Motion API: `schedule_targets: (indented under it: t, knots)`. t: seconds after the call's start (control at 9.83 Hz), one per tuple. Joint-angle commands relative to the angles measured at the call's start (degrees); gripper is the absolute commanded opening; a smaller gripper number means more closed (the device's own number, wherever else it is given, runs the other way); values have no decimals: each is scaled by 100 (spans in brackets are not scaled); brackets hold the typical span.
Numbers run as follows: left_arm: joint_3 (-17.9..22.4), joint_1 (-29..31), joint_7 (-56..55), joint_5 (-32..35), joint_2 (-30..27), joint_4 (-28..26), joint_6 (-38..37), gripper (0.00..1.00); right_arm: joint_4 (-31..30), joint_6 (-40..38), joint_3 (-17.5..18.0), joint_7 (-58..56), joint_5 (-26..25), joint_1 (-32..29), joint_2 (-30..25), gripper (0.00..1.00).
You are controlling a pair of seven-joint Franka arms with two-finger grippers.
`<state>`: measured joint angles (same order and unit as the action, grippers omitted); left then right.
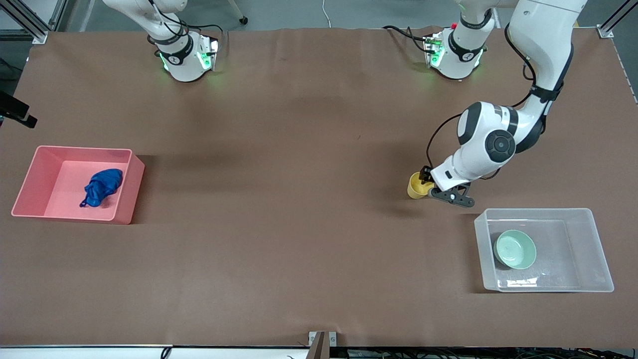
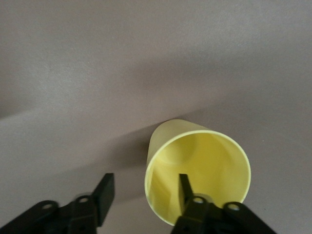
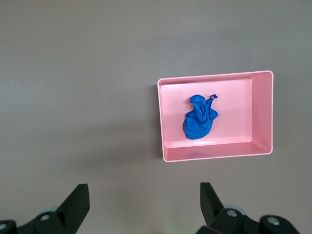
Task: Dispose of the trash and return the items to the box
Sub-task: 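Grasp the yellow cup with the left gripper, then carry the yellow cup into the green bowl and open the left gripper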
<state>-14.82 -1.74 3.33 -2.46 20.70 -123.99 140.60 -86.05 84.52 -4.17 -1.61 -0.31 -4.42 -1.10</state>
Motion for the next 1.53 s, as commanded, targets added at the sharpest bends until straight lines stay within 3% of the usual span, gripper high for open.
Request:
schedule_targets:
  t: [0.0,0.51,0.61,1.02,1.32,1.42]
  knots:
    - [-64,24,-51,324,207,32,178,0,71,-67,12,-67,-83,-15,14,100]
    - [-100,50,106,308,-197,67,108,0,71,-58,21,-6,-241,-7,14,100]
    - [-13,59,98,308,-250,294,-14,0,71,-50,21,3,-241,-7,14,100]
    - [865,59,712,246,99,2541,-1919,0,71,-67,21,12,-171,-15,14,100]
    - [1507,77,713,229,933,3773,-1957,0,71,-67,21,3,-171,-15,14,100]
    - [1761,94,739,124,1171,3898,-1948,0,71,-67,21,12,-171,-7,14,100]
